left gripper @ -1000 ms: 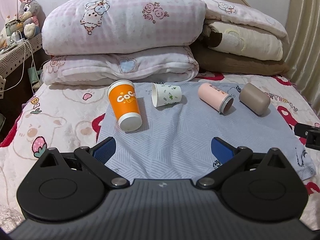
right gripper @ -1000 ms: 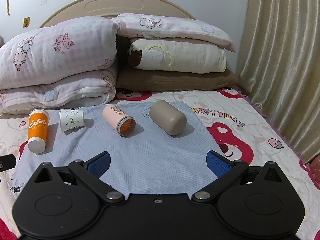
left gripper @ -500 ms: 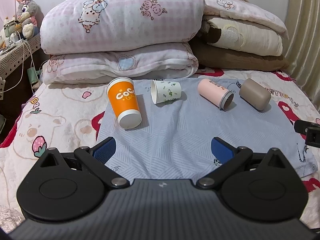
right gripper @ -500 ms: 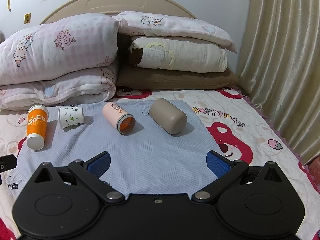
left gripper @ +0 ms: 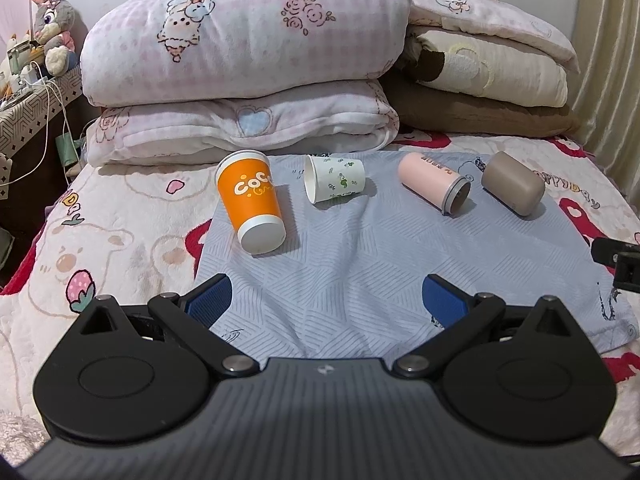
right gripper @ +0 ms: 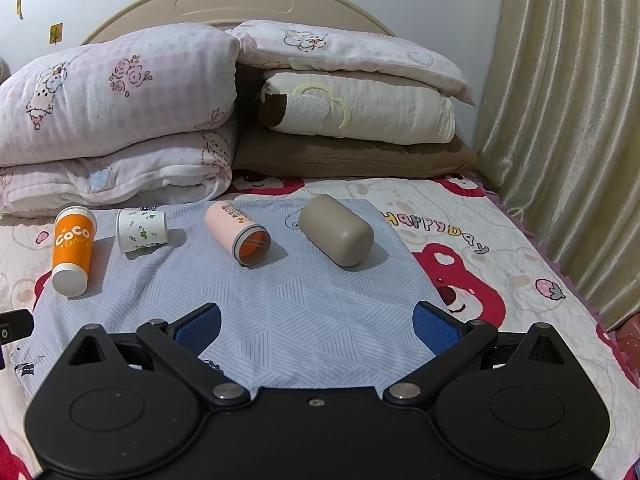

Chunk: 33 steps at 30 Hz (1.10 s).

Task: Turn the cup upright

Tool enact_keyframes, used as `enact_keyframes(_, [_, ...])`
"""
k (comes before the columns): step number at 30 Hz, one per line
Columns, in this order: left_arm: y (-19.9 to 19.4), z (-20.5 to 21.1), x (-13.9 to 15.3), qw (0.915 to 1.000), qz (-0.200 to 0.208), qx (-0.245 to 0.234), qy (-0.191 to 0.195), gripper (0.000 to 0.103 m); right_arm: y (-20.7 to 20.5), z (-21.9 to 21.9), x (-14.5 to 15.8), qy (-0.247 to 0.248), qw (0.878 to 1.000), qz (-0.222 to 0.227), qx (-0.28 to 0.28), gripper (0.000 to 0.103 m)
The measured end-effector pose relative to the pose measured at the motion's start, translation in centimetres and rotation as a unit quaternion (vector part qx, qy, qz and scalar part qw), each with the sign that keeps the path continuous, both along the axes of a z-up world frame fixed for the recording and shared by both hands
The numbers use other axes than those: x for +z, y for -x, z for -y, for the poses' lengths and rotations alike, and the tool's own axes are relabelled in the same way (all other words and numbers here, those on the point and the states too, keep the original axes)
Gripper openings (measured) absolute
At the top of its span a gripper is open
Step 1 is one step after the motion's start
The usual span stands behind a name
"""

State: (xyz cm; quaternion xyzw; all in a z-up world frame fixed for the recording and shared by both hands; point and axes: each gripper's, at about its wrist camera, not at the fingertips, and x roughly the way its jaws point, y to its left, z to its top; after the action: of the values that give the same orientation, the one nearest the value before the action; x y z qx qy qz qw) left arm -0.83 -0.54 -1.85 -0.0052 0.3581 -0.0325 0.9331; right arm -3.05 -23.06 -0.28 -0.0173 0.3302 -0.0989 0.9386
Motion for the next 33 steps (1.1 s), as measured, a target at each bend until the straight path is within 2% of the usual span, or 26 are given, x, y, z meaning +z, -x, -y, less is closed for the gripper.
enact_keyframes(33, [-0.08, -0.27, 0.07, 0.9999, -0.009, -0.001, -0.005, 0.103, -0.22, -0.36, -0.32, 0.006, 1.0, -0.009, 0.003, 0.103])
